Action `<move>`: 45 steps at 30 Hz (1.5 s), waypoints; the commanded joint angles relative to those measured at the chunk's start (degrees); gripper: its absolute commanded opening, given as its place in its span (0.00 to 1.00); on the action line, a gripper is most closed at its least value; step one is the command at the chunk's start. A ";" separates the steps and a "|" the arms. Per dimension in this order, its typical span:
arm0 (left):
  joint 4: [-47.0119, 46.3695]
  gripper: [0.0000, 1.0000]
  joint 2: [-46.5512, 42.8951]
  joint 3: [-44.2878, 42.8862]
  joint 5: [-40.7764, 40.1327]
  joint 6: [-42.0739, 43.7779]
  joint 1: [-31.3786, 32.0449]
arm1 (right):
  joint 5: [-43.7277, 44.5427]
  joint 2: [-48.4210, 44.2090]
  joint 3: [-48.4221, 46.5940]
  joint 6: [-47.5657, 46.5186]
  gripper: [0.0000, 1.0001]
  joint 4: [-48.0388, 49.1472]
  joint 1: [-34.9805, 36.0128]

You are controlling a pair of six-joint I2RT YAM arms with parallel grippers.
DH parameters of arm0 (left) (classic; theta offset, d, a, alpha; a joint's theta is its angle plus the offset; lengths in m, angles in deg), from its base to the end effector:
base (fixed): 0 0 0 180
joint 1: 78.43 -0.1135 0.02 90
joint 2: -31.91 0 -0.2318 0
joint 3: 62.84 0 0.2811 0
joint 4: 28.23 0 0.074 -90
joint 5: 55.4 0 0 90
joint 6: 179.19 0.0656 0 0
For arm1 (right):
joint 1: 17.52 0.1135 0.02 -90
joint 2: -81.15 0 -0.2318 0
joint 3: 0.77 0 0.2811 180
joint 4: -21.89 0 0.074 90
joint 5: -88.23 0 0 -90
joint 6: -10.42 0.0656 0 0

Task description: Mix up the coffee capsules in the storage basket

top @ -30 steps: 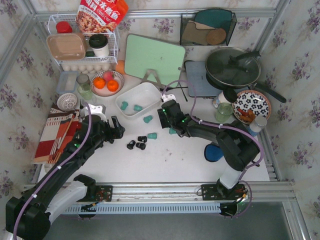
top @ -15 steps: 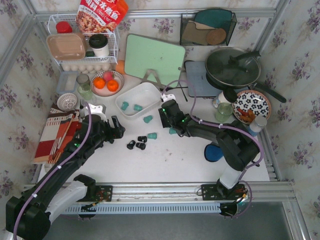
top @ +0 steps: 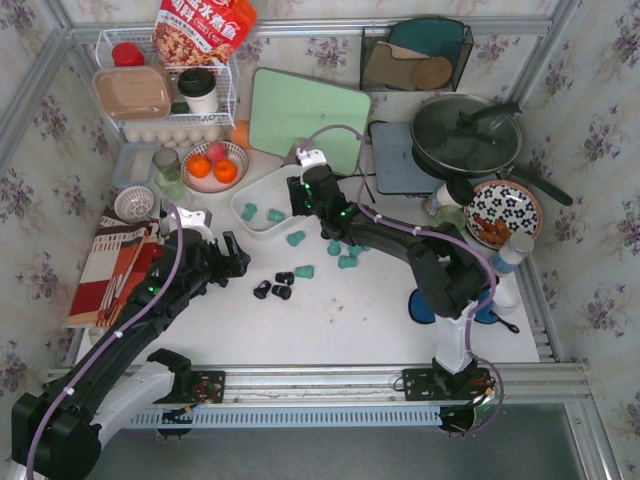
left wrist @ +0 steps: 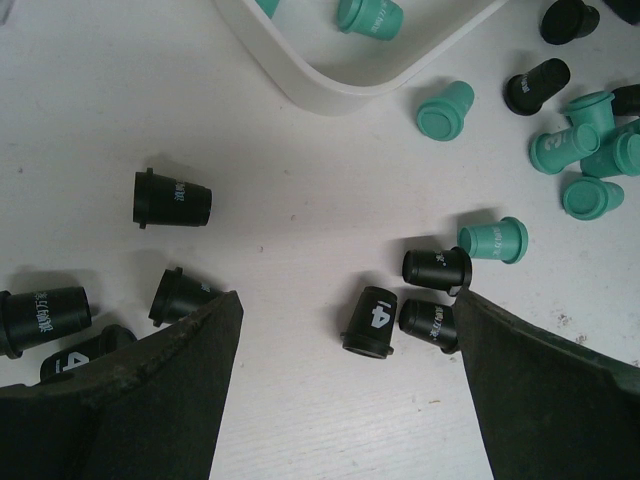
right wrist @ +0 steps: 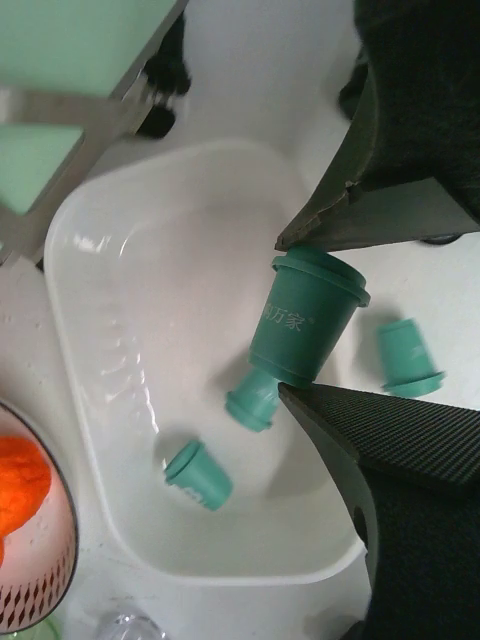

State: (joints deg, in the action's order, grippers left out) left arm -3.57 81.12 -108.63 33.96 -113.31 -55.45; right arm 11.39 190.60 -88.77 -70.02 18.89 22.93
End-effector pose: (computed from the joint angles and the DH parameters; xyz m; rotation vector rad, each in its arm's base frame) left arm 0.2510 -0.1056 0.2065 -0.0279 2.0979 -0.4922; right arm 0.3783 0.3029 0.1722 -0.3886 1.9630 0.3345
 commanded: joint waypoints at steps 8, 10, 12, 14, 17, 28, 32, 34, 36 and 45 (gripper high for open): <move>0.06 0.89 0.14 -0.74 -2.11 -0.07 0.04 | -3.27 7.84 -7.85 1.60 0.88 3.41 0.37; -0.03 0.89 0.63 -0.82 -2.12 -0.05 0.02 | -2.90 5.86 -6.18 0.39 1.00 4.13 0.53; -0.03 0.89 1.12 -0.93 -2.13 -0.03 0.02 | -2.31 3.31 -4.14 -0.52 1.00 4.91 0.72; -0.11 0.89 1.55 -1.00 -2.41 -0.01 0.04 | -1.32 -0.65 -1.33 -1.01 1.00 5.83 0.90; -0.19 0.89 2.07 -0.89 -3.22 0.04 0.04 | 1.13 -7.30 4.77 -1.90 1.00 8.37 1.12; 0.39 0.99 4.70 -0.54 -9.35 -2.13 -0.43 | 12.29 -35.91 35.12 -6.24 1.00 16.60 1.31; 5.70 0.99 5.03 -0.78 -18.39 -8.39 -0.97 | 15.01 -45.26 44.97 -8.97 1.00 19.29 1.37; 8.44 0.99 5.03 -1.23 -21.52 -10.97 -1.43 | 16.56 -49.46 49.52 -10.53 1.00 20.66 1.35; 11.50 0.99 4.99 -2.64 -23.71 -13.29 -1.49 | 18.54 -52.32 53.61 -11.98 1.00 22.48 1.31; 31.17 0.91 3.16 -4.08 -33.55 -30.66 -1.45 | 22.78 -55.67 61.17 -9.18 1.00 30.03 1.30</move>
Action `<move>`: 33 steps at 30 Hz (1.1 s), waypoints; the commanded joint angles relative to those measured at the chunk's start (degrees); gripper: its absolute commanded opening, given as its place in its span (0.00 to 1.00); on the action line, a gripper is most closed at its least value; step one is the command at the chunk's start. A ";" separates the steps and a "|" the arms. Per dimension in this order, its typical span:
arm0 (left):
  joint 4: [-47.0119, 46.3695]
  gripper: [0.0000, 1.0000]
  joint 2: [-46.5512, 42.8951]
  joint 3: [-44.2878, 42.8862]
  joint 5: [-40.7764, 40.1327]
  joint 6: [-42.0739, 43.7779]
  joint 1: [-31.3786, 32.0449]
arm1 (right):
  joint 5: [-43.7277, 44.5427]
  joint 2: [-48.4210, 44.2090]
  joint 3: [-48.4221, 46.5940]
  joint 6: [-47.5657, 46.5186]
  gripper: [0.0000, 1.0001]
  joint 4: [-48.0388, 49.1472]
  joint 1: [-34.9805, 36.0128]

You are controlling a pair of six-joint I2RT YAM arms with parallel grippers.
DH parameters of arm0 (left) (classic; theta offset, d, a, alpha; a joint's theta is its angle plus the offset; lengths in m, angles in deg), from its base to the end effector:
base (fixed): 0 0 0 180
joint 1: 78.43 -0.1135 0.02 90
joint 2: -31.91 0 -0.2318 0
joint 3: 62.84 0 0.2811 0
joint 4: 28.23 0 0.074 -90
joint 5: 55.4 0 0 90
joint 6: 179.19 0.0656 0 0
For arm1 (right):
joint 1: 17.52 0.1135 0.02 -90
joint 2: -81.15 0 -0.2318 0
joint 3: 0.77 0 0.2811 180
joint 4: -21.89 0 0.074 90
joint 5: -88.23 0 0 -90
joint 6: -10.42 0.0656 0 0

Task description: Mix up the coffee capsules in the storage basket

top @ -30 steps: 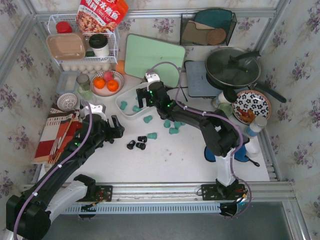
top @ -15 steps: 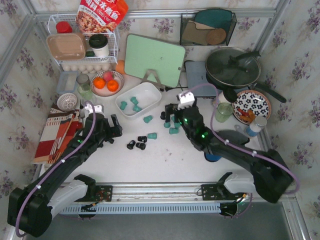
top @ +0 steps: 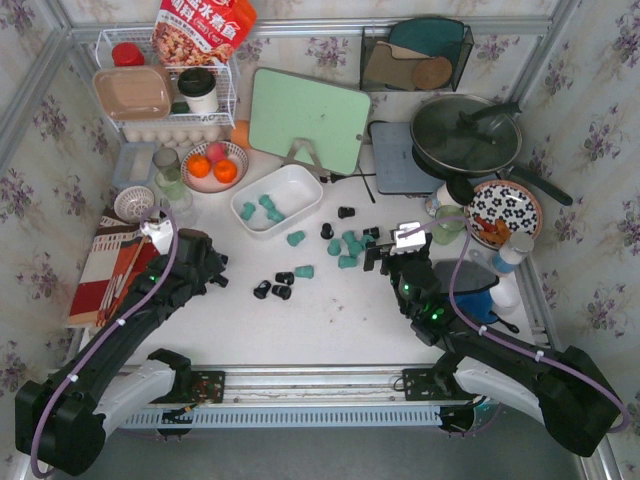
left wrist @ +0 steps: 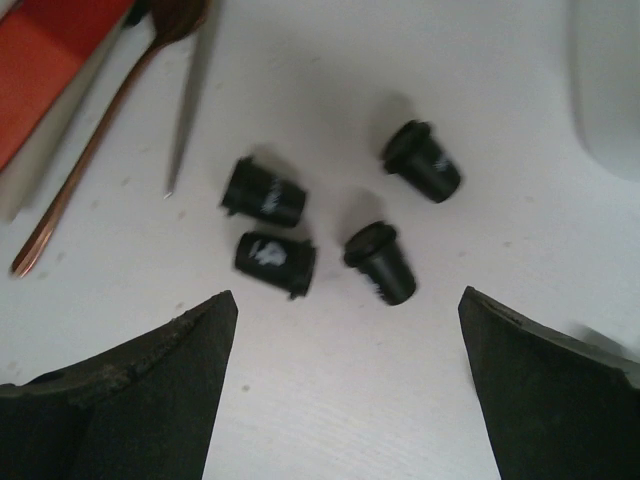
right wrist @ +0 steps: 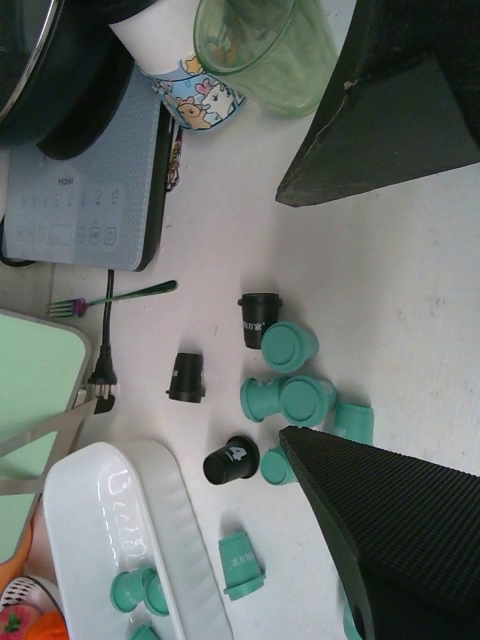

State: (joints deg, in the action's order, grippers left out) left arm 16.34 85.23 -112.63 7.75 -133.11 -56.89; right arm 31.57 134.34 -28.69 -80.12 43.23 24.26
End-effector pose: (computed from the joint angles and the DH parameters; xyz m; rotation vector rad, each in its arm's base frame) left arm 0.2440 -0.0645 0.1835 -0.6490 2.2035 -0.0142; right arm 0.2208 0.1489 0.1703 -0.1572 1.6210 0.0761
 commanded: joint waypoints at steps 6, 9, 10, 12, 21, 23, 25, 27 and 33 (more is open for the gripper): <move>14.62 0.87 -1.34 1.54 -11.36 -15.63 -0.16 | 1.53 2.05 -0.72 2.86 1.00 2.08 -0.03; 9.32 0.87 1.25 1.96 -10.16 -10.98 -0.95 | 1.14 0.71 -0.55 3.37 1.00 1.47 -0.03; 7.25 0.87 2.29 1.86 -9.17 -9.14 -1.40 | 1.11 0.21 -0.43 3.50 1.00 1.41 -0.03; 4.80 0.87 5.10 1.19 -7.07 -6.23 -2.68 | 1.17 -0.80 -0.10 3.65 1.00 1.33 -0.03; 0.38 0.72 16.19 0.90 1.47 -9.19 -6.53 | 1.29 -1.34 -0.14 3.79 1.00 0.88 -0.03; -0.57 0.71 17.90 0.95 2.38 -9.45 -6.51 | 1.29 -1.15 -0.16 3.78 1.00 0.87 -0.03; -1.29 0.71 19.63 0.85 2.87 -9.51 -6.51 | 1.28 -0.90 -0.14 3.77 1.00 0.95 -0.05; -1.76 0.70 20.83 0.78 2.98 -9.40 -6.53 | 1.20 -0.76 -0.14 3.76 1.00 0.89 -0.06; -1.84 0.60 21.90 0.88 1.50 -9.43 -6.60 | 1.18 -0.61 -0.14 3.69 1.00 0.87 -0.03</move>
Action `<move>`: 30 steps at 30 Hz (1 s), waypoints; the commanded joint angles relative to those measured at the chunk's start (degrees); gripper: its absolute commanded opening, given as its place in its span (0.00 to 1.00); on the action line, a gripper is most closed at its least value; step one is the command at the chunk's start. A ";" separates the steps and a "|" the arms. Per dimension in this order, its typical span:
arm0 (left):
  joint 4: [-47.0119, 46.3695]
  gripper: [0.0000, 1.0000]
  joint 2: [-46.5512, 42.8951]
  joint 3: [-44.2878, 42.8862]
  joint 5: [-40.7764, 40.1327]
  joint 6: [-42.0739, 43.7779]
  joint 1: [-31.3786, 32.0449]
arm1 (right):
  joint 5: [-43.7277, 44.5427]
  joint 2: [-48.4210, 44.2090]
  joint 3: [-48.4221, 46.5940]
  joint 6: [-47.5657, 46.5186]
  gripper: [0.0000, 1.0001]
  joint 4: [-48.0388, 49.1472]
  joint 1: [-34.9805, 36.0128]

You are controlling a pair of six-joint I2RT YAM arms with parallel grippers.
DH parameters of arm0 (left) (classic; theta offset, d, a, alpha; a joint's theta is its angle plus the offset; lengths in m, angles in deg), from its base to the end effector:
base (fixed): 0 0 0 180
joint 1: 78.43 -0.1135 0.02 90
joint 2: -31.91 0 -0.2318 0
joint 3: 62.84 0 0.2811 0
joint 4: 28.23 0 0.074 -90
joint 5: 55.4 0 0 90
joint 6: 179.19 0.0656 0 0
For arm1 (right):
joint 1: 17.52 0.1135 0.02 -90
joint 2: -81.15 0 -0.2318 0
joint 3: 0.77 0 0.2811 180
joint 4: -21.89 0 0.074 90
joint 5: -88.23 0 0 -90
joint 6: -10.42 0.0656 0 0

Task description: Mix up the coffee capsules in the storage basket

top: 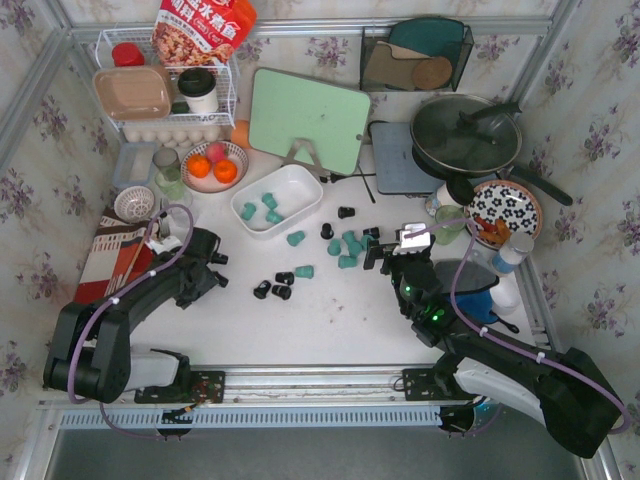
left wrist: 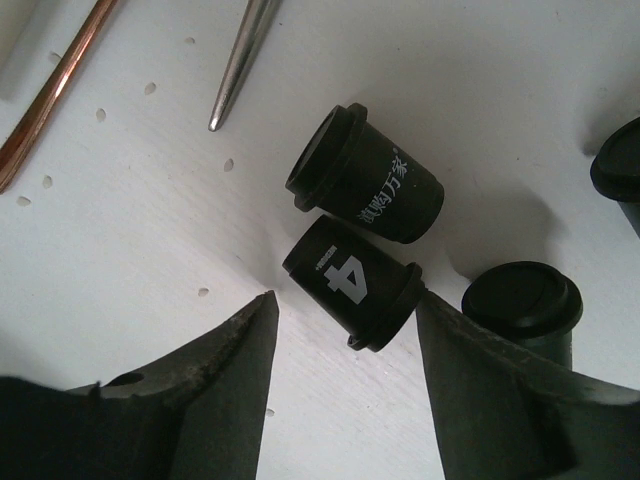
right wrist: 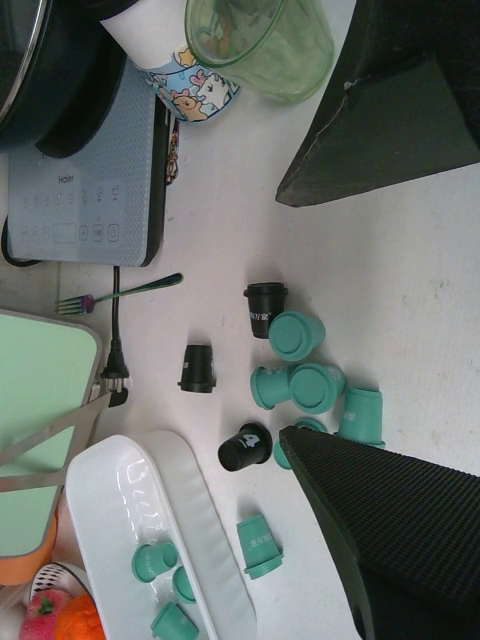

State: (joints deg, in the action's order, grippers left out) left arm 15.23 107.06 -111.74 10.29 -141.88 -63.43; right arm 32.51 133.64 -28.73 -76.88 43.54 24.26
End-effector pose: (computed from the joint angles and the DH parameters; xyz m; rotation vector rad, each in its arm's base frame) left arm 0.2573 -0.0410 0.0877 -0.9378 2.4363 0.2067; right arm 0.2205 0.1474 0.1742 -0.0899 1.6110 0.1153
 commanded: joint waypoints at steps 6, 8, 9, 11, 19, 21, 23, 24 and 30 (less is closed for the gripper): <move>-2.06 0.50 -0.34 0.19 -2.77 0.71 -0.24 | 0.02 0.08 -0.18 0.46 1.00 0.50 -0.03; -2.36 0.47 -0.04 0.19 -2.72 0.89 -0.34 | 0.00 0.08 -0.27 0.46 1.00 0.40 -0.04; -2.53 0.46 0.12 0.08 -2.72 0.99 -0.37 | -0.01 0.07 -0.31 0.46 1.00 0.39 -0.03; -2.63 0.42 0.10 0.14 -2.59 1.11 -0.38 | -0.01 0.08 -0.35 0.46 1.00 0.30 -0.05; -0.42 0.34 -3.23 -0.45 -2.42 2.61 -0.35 | -0.09 -0.06 -0.43 0.46 1.00 0.04 -0.03; 0.53 0.32 -5.02 -1.13 -2.70 3.84 -0.38 | -0.10 -0.10 -0.44 0.46 1.00 -0.05 -0.03; 1.65 0.31 -7.09 -1.81 -3.07 4.71 -0.20 | -0.03 -0.09 -0.46 0.46 1.00 -0.10 -0.03; 1.99 0.30 -8.26 -2.09 -3.15 5.46 -0.04 | -0.03 -0.09 -0.45 0.46 1.00 -0.08 -0.03; 5.71 0.58 -12.19 -3.87 -5.16 6.23 0.29 | 0.05 -0.16 -0.54 0.46 1.00 -0.36 -0.03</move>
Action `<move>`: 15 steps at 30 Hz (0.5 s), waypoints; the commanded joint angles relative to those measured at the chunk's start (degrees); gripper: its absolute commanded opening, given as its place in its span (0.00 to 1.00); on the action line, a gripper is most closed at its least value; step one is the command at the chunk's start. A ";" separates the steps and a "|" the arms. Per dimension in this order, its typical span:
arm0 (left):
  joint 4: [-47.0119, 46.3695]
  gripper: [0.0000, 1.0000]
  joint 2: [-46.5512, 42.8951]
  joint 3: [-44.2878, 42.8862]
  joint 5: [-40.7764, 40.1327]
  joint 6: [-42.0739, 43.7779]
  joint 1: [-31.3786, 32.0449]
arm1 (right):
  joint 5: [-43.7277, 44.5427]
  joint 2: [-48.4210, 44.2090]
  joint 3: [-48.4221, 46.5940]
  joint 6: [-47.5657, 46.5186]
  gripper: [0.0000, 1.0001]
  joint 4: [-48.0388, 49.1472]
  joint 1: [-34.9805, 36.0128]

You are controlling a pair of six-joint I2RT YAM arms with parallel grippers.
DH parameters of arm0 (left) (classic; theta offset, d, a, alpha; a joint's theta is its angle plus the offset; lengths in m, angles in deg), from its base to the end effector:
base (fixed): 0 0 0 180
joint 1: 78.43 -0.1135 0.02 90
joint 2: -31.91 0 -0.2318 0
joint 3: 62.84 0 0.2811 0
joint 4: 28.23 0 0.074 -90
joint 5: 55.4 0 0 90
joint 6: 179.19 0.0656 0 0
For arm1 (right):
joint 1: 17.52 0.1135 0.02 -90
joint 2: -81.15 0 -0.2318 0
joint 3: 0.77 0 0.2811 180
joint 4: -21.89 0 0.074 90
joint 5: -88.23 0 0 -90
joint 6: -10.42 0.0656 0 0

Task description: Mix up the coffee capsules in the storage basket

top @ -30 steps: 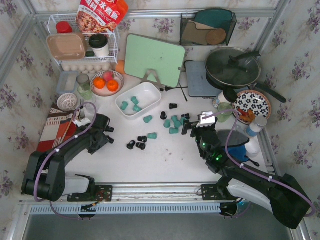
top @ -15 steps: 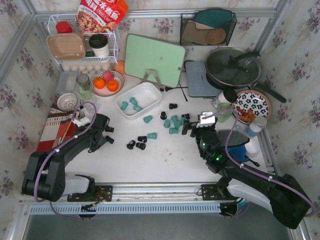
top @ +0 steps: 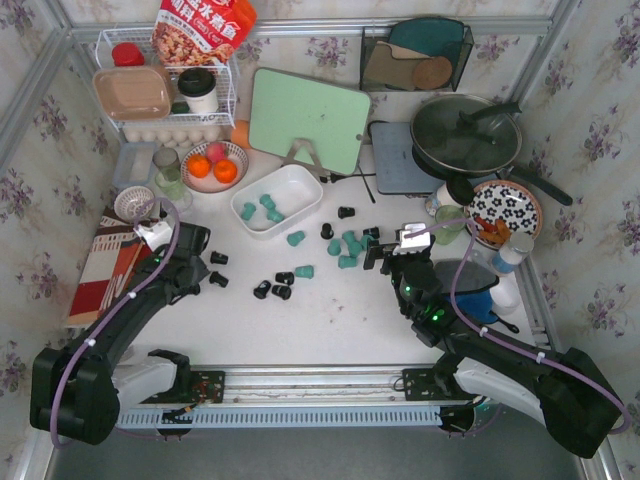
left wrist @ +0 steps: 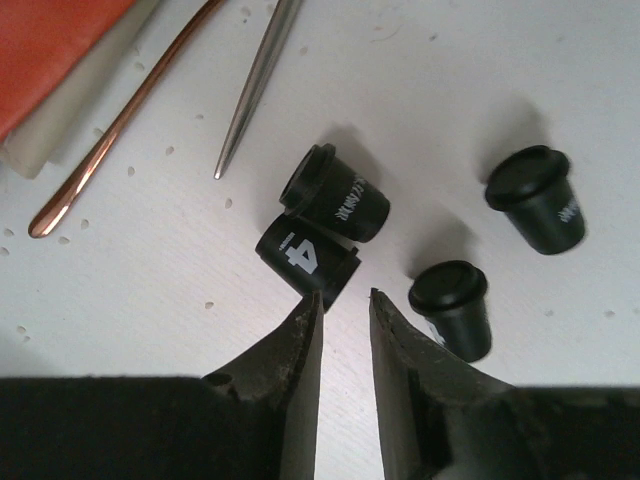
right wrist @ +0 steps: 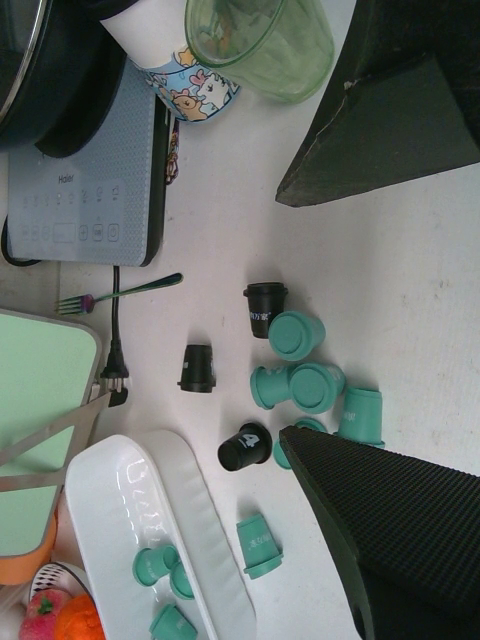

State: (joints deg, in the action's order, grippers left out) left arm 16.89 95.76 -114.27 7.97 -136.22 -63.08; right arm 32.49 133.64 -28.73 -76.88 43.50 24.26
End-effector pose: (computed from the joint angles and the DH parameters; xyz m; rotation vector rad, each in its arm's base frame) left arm 0.2619 -0.0414 0.1492 -0.8221 2.2859 0.1253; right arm 0.2205 0.1474 0.1741 -0.0905 1.6116 0.1152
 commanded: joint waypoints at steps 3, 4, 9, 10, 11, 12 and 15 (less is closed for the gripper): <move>8.59 0.84 0.15 -2.37 -4.76 -3.48 -0.21 | 0.10 -0.54 -0.57 0.55 1.00 -0.47 -0.04; 8.38 0.85 0.42 -2.35 -4.71 -3.71 -0.31 | 0.06 -0.70 -0.55 0.61 1.00 -0.49 -0.03; 1.06 0.77 3.38 -1.08 1.20 -1.80 -4.80 | -0.33 -0.89 -0.53 0.82 1.00 -0.70 -0.03; 0.27 0.76 4.46 -1.34 2.69 -2.15 -6.54 | -0.33 -0.83 -0.53 0.82 1.00 -0.78 -0.03; -0.25 0.75 5.90 -1.58 3.86 -2.59 -7.45 | -0.33 -0.88 -0.53 0.82 1.00 -0.80 -0.03; -0.81 0.73 7.29 -2.02 4.92 -3.18 -8.02 | -0.29 -0.90 -0.58 0.82 1.00 -0.87 -0.03; -2.27 0.71 11.05 -2.24 6.62 -4.95 -8.12 | -0.09 -1.40 -0.54 0.74 1.00 -1.06 -0.03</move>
State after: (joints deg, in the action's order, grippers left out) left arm 18.14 103.63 -116.04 10.16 -138.84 -70.86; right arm 32.29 132.83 -28.75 -76.71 42.49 24.26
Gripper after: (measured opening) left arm 0.723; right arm 0.997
